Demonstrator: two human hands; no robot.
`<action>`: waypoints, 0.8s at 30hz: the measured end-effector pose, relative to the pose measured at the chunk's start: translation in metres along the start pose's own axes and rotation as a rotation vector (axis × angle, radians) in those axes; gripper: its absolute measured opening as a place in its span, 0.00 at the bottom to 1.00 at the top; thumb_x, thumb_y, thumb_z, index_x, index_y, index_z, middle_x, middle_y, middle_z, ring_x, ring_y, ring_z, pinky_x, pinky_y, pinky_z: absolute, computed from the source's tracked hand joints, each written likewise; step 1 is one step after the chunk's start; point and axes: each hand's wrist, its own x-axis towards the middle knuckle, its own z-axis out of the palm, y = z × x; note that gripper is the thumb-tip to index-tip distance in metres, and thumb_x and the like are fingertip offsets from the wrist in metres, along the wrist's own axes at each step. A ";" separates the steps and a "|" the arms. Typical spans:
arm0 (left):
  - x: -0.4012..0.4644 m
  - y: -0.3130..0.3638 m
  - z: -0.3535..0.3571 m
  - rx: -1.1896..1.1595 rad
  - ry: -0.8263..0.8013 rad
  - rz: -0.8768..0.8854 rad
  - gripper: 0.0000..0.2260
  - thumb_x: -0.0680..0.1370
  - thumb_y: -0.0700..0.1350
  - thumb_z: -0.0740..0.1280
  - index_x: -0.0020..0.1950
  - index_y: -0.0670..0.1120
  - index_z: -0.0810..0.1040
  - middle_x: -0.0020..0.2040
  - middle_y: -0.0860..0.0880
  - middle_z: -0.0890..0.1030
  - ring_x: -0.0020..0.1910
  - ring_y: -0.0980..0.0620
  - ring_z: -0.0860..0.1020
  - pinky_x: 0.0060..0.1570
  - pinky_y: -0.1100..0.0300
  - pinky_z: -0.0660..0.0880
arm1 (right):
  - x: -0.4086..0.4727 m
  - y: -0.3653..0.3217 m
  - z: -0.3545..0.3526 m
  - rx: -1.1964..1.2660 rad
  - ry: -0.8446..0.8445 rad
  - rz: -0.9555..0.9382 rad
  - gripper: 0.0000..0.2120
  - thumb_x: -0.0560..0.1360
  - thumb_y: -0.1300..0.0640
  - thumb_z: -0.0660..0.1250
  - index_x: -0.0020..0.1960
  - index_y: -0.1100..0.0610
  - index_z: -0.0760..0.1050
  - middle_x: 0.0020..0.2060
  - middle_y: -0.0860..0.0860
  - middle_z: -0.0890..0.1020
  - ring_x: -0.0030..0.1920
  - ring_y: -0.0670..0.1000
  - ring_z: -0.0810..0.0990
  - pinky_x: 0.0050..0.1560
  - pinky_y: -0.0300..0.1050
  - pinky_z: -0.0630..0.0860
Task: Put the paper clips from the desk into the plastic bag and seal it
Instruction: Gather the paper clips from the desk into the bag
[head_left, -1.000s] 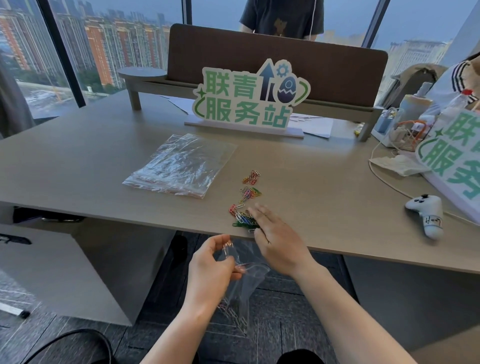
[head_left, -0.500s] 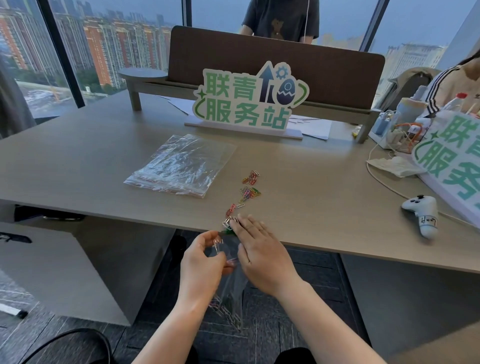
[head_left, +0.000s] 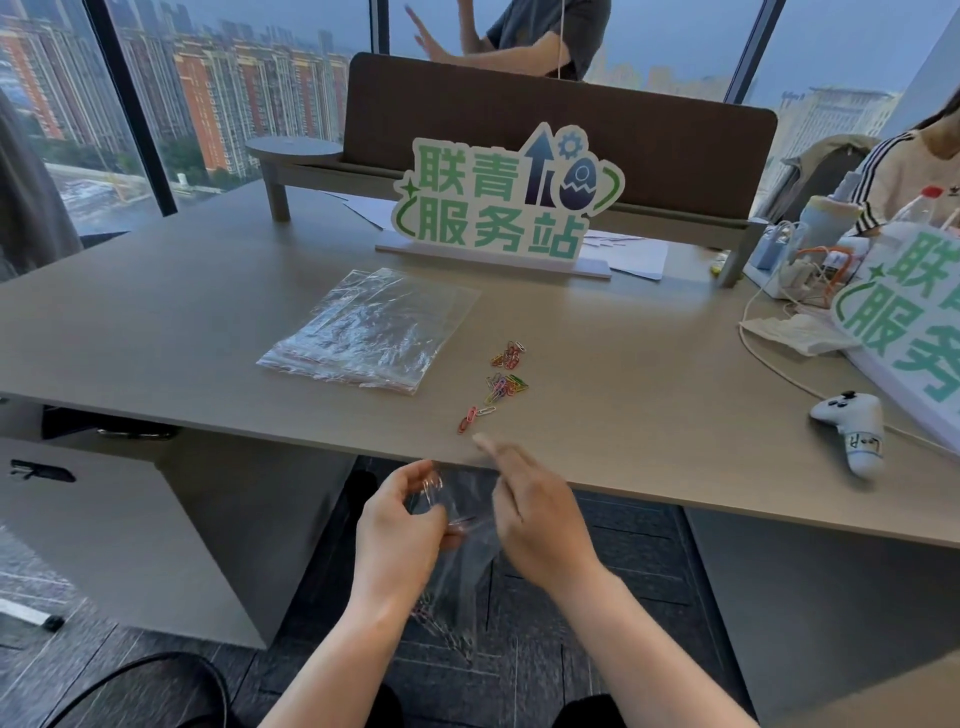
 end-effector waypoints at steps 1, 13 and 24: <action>-0.001 0.001 0.000 0.009 -0.002 -0.002 0.20 0.78 0.31 0.66 0.67 0.49 0.76 0.62 0.49 0.79 0.36 0.48 0.87 0.45 0.52 0.84 | 0.008 0.004 -0.003 -0.003 0.037 0.019 0.24 0.77 0.61 0.53 0.72 0.51 0.65 0.69 0.49 0.72 0.68 0.48 0.71 0.66 0.49 0.71; 0.003 0.005 -0.006 0.058 -0.032 -0.034 0.20 0.79 0.30 0.64 0.66 0.49 0.76 0.63 0.51 0.78 0.34 0.49 0.86 0.39 0.60 0.84 | 0.145 0.065 -0.025 -0.287 -0.171 0.279 0.29 0.77 0.55 0.56 0.77 0.54 0.54 0.78 0.53 0.52 0.77 0.52 0.50 0.76 0.49 0.49; 0.012 -0.001 -0.009 0.047 -0.068 -0.048 0.19 0.78 0.29 0.65 0.62 0.50 0.77 0.61 0.50 0.78 0.39 0.41 0.86 0.40 0.56 0.84 | 0.186 0.082 -0.013 -0.365 -0.261 0.237 0.26 0.80 0.50 0.53 0.77 0.55 0.56 0.78 0.57 0.53 0.77 0.54 0.49 0.76 0.49 0.47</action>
